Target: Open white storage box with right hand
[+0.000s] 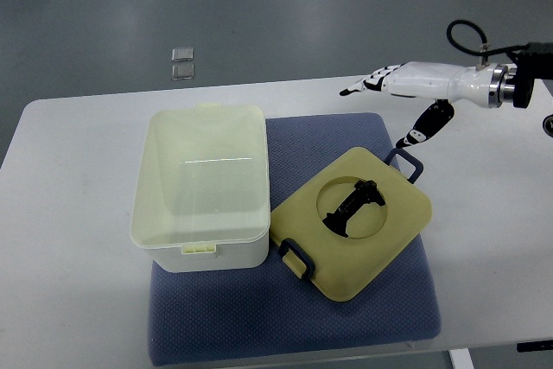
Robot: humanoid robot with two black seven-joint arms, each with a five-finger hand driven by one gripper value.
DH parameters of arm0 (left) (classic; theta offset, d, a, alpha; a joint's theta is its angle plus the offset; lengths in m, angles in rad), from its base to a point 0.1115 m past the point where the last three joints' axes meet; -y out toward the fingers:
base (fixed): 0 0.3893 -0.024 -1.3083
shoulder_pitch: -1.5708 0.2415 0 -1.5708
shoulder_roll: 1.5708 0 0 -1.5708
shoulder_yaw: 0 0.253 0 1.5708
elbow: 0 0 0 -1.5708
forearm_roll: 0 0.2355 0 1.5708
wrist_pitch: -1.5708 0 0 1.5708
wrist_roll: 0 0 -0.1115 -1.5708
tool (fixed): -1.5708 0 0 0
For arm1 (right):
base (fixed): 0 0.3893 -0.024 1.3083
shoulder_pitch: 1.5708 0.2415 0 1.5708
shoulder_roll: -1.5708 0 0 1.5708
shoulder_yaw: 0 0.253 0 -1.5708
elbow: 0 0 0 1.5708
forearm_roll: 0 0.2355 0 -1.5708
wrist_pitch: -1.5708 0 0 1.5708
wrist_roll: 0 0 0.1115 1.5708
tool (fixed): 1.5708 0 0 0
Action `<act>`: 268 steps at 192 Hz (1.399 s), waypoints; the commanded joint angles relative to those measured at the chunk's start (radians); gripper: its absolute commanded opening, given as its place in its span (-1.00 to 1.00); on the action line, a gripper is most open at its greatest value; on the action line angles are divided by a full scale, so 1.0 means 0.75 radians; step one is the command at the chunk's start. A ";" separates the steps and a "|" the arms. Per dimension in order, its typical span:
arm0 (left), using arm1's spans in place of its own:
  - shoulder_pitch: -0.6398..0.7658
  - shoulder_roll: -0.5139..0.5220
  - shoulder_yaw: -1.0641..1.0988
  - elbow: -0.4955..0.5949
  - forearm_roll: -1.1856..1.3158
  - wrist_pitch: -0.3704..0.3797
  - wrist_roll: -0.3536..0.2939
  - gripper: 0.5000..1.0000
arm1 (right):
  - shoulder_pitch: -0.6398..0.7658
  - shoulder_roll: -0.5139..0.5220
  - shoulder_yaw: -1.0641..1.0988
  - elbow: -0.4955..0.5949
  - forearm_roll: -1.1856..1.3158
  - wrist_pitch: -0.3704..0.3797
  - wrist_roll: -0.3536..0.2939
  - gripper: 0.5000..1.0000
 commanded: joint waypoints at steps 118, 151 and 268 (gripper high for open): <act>-0.002 0.000 0.001 -0.005 0.000 0.000 0.000 1.00 | -0.260 0.509 0.465 -0.374 2.344 -0.182 -0.221 0.72; -0.002 0.000 0.001 -0.023 0.000 0.000 0.000 1.00 | -0.315 0.541 0.461 -0.415 2.481 0.009 -0.272 0.72; -0.002 0.000 -0.001 -0.032 0.000 0.000 0.000 1.00 | -0.386 0.678 0.469 -0.493 2.497 0.019 -0.244 0.72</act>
